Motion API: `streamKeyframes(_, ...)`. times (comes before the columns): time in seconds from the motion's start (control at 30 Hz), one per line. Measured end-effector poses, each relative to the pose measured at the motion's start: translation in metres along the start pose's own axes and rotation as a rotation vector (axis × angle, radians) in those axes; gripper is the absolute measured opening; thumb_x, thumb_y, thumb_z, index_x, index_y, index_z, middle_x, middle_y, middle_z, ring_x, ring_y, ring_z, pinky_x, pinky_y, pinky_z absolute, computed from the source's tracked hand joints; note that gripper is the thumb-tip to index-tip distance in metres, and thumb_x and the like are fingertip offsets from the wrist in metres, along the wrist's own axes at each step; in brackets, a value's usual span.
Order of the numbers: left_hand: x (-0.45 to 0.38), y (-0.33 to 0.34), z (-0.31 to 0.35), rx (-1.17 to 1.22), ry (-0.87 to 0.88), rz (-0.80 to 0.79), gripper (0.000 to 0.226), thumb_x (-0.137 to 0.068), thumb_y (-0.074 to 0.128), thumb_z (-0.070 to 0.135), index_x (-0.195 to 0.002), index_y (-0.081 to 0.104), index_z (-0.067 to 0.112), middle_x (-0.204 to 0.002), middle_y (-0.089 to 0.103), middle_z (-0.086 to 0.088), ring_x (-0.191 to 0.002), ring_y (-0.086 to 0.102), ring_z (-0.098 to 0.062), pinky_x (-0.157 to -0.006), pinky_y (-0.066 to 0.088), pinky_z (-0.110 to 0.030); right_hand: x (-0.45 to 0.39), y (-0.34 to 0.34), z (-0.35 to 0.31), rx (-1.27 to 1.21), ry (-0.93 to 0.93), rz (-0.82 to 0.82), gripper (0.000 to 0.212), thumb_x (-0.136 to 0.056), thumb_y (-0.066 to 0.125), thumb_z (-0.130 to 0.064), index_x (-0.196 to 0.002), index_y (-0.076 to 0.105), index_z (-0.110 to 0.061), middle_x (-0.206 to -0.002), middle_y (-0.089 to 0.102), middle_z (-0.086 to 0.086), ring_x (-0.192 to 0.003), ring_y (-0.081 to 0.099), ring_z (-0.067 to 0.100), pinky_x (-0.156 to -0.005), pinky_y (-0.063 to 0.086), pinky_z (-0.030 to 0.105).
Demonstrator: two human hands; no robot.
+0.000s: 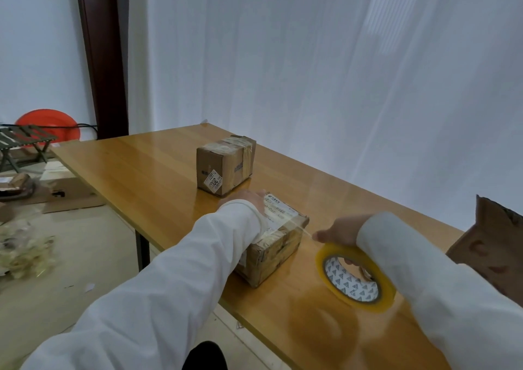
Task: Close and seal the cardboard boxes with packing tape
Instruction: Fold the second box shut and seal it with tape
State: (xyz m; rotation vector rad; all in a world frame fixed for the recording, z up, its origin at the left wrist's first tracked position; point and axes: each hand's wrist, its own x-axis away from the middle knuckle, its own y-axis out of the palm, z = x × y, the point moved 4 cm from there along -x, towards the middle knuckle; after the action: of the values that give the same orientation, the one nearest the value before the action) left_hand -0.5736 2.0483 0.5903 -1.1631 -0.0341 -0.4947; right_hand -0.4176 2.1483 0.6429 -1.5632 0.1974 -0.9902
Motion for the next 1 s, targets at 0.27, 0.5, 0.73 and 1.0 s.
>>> streamKeyframes(0.27, -0.004, 0.004, -0.005, 0.076, 0.082, -0.066, 0.08, -0.075, 0.039, 0.082, -0.112, 0.055, 0.014, -0.103, 0.065, -0.004, -0.093, 0.061, -0.023, -0.086, 0.049, -0.035, -0.017, 0.009, -0.003, -0.076, -0.002, -0.041, 0.048, -0.095, 0.042, -0.055, -0.112, 0.058, -0.013, -0.088, 0.058, 0.003, -0.079, 0.057, 0.015, -0.085, 0.051, 0.028)
streamKeyframes(0.5, -0.018, 0.0, -0.012, 0.021, 0.039, 0.029, 0.067, -0.078, 0.037, 0.081, -0.08, 0.054, 0.017, -0.082, 0.059, -0.002, -0.079, 0.058, -0.02, -0.061, 0.039, -0.028, -0.038, 0.0, 0.023, -0.319, 0.0, 0.044, 0.053, -0.087, 0.05, -0.063, -0.086, 0.063, -0.012, -0.079, 0.063, 0.004, -0.078, 0.062, 0.019, -0.081, 0.053, 0.03)
streamKeyframes(0.73, -0.02, 0.001, -0.029, -0.064, 0.009, 0.084, 0.072, -0.089, 0.019, 0.072, -0.098, 0.058, 0.012, -0.094, 0.062, -0.006, -0.093, 0.06, -0.023, -0.083, 0.045, -0.033, -0.074, -0.013, 0.028, -0.309, -0.186, 0.361, 0.055, -0.085, 0.053, -0.063, -0.06, 0.045, -0.014, -0.055, 0.039, -0.001, -0.052, 0.037, 0.014, -0.057, 0.031, 0.025)
streamKeyframes(1.0, 0.005, -0.041, -0.001, -0.487, 0.235, 0.222, 0.042, -0.095, 0.04, 0.048, -0.119, 0.055, 0.017, -0.093, 0.058, 0.0, -0.086, 0.056, -0.021, -0.068, 0.042, -0.029, -0.072, -0.016, 0.032, -0.62, -0.513, 0.552, 0.041, -0.091, 0.055, -0.044, -0.073, 0.061, -0.008, -0.061, 0.05, -0.002, -0.053, 0.038, 0.011, -0.056, 0.033, 0.022)
